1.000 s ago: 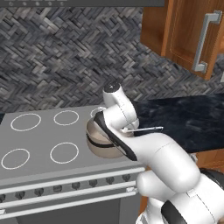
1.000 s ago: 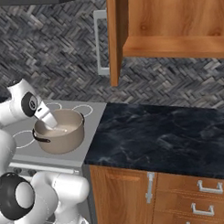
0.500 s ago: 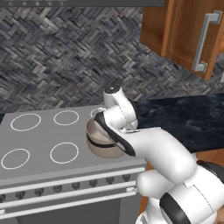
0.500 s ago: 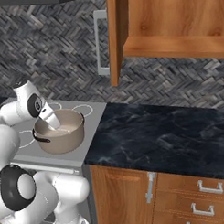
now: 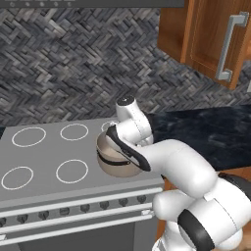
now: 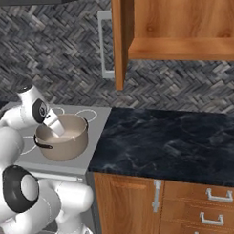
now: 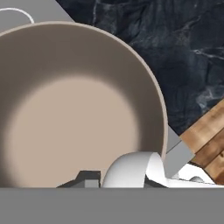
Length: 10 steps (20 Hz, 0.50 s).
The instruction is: Open the cabinet and move the ladle to the pot. Then close the cabinet.
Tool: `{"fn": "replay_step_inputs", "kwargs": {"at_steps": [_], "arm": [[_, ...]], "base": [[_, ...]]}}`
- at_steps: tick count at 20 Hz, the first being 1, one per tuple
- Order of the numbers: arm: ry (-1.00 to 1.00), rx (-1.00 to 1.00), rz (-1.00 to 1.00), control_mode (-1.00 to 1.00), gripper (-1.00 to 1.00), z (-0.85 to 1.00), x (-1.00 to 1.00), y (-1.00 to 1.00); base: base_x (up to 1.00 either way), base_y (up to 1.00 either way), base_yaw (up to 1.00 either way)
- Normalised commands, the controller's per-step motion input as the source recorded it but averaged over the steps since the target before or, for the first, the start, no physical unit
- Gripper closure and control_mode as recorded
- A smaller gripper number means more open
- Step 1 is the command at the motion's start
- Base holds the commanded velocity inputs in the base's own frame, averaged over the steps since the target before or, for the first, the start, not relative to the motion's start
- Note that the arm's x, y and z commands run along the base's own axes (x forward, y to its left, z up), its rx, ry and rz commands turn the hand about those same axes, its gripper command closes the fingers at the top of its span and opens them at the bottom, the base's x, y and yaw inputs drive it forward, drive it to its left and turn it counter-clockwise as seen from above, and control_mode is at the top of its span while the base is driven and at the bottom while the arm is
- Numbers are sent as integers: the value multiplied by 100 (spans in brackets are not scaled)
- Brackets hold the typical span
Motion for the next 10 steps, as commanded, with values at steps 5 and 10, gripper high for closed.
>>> {"fn": "replay_step_inputs", "kwargs": {"at_steps": [5, 10], "arm": [[3, 0, 0, -100, -100, -19, 8, 0], [1, 0, 0, -100, -100, 0, 14, 0]], "base": [[0, 0, 0], [0, 0, 0]]}}
